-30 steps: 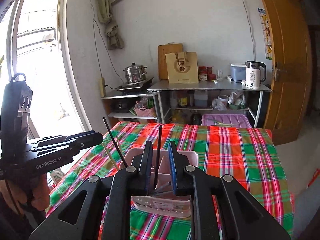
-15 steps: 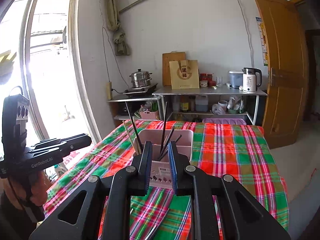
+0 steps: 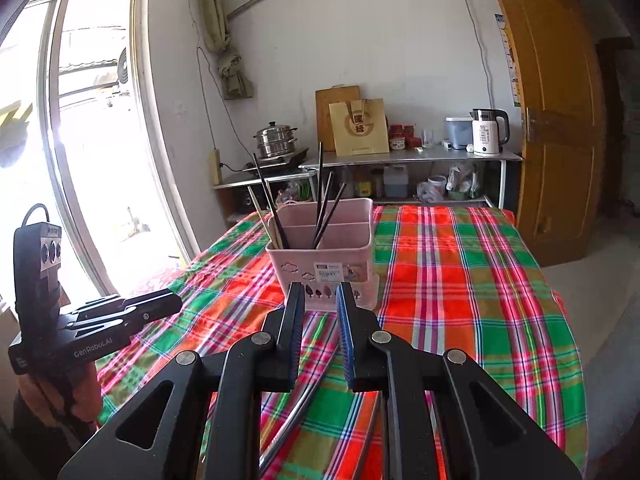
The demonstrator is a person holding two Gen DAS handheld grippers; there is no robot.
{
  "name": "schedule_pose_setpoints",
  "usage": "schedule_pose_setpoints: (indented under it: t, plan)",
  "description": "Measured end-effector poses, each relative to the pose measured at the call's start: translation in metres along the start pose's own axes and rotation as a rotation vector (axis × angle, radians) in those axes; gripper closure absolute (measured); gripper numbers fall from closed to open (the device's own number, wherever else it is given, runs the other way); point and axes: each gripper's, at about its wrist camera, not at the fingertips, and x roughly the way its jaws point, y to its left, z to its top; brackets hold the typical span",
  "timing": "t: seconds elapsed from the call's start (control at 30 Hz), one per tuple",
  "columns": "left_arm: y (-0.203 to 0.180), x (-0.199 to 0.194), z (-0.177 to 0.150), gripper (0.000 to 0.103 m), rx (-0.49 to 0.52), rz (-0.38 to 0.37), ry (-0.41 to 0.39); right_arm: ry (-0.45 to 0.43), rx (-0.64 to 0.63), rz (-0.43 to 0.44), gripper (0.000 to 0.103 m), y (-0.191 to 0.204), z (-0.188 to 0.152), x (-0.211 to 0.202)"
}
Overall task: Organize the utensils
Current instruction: 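Move both open tools back down toward the remaining chopsticks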
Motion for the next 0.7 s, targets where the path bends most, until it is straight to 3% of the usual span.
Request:
schedule_pose_setpoints:
  t: [0.33,0.7]
  plan:
    - [0.001,0.015,-0.033,0.085,-0.012,-0.006,0.083,0.072,0.045,-0.012,0.086,-0.011,-0.029,0.006]
    - [-0.008,0.039,-0.040,0.085,-0.011,-0.051,0.157,0.131,0.072,-0.034,0.086,-0.024,-0.042,0.023]
